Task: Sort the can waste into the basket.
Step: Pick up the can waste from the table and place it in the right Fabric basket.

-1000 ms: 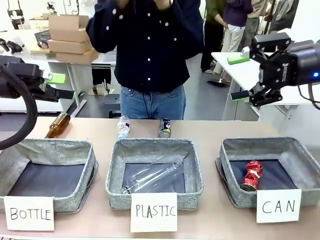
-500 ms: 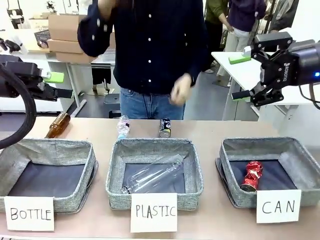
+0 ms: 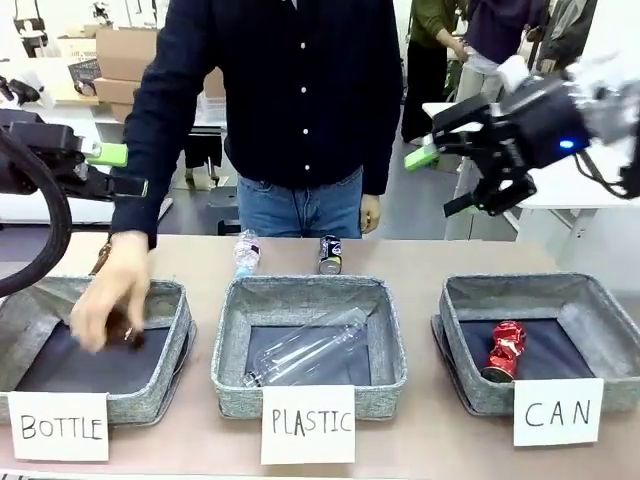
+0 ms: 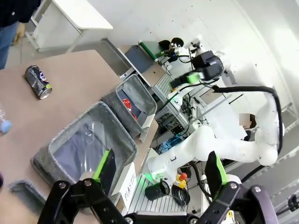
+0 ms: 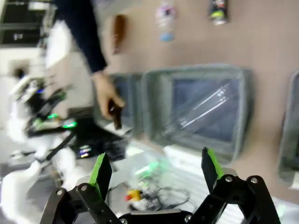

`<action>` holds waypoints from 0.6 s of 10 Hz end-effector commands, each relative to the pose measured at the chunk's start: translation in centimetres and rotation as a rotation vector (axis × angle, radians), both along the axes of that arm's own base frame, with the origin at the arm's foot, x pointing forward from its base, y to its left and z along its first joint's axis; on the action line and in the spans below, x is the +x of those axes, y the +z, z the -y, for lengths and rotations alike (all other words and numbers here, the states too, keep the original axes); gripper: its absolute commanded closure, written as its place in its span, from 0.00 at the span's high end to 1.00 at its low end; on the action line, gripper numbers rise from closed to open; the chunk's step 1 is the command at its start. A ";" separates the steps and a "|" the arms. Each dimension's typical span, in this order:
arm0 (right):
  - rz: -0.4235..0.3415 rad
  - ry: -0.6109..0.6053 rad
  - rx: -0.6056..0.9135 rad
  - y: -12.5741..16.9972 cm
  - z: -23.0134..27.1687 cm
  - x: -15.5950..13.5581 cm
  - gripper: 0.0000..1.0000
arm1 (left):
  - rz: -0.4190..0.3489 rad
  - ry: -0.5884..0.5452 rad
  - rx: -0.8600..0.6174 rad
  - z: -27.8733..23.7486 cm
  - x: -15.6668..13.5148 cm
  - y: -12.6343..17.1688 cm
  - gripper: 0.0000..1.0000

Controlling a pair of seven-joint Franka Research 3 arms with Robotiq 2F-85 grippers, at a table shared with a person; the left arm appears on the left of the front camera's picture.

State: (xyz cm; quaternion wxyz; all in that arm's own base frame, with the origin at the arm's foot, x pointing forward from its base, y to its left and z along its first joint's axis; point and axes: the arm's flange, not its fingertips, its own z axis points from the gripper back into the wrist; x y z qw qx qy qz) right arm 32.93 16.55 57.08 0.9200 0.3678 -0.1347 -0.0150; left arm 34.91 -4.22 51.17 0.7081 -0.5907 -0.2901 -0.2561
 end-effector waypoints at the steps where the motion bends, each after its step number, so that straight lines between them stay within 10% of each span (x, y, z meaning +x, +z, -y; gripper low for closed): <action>1: -0.069 -0.099 -0.254 0.3 -3.6 5.9 1.00 | -0.011 -0.007 -0.013 -0.2 -0.2 0.3 1.00; 4: -0.062 -0.071 -0.400 -0.6 -10.2 8.8 1.00 | -0.011 -0.007 -0.013 -0.2 -0.2 0.3 1.00; 6: -0.112 0.102 -0.309 0.3 -9.1 5.2 1.00 | -0.011 -0.007 -0.013 -0.2 -0.2 0.3 1.00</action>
